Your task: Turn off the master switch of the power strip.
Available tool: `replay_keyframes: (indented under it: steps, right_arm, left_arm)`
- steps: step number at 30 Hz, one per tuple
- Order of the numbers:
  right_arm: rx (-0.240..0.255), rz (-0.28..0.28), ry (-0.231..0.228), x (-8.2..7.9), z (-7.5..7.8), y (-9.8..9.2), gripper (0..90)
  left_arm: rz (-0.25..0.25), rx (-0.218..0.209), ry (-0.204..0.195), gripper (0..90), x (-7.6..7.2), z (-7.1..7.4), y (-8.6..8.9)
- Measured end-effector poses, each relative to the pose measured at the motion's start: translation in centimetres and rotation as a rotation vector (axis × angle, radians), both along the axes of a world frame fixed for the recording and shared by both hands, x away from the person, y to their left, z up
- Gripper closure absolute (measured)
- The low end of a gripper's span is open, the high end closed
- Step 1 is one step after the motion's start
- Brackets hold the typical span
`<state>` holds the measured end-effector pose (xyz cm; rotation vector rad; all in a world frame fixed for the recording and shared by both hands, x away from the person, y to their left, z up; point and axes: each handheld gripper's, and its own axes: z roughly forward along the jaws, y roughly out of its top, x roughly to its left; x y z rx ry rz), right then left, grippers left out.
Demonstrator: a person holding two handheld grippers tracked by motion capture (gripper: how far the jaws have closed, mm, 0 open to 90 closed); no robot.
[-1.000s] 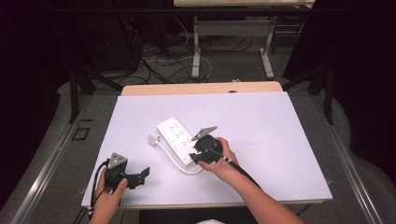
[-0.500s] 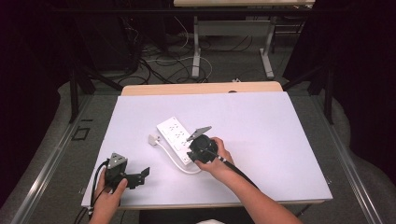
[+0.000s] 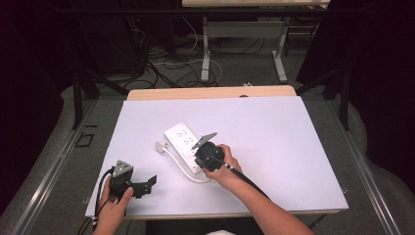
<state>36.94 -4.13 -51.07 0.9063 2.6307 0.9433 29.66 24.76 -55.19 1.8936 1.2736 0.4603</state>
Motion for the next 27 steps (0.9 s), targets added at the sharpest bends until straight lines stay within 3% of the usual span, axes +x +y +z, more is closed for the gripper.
replay_keyframes:
  steps: [15, 19, 27]
  right_arm:
    - [-0.012, -0.014, 0.022, 0.5, -1.1, 0.6, 90.0]
    - [-0.009, -0.002, 0.003, 0.7, -1.4, 0.6, 90.0]
    - [0.001, -0.008, 0.031, 0.7, -1.4, 0.5, 90.0]
  left_arm:
    - [-0.001, -0.001, 0.004, 0.9, 0.0, 0.1, 0.1]
    - [0.006, 0.001, -0.012, 0.9, 0.0, 0.0, 0.0]
    - [0.006, -0.002, -0.009, 0.9, 0.0, -0.1, -0.1]
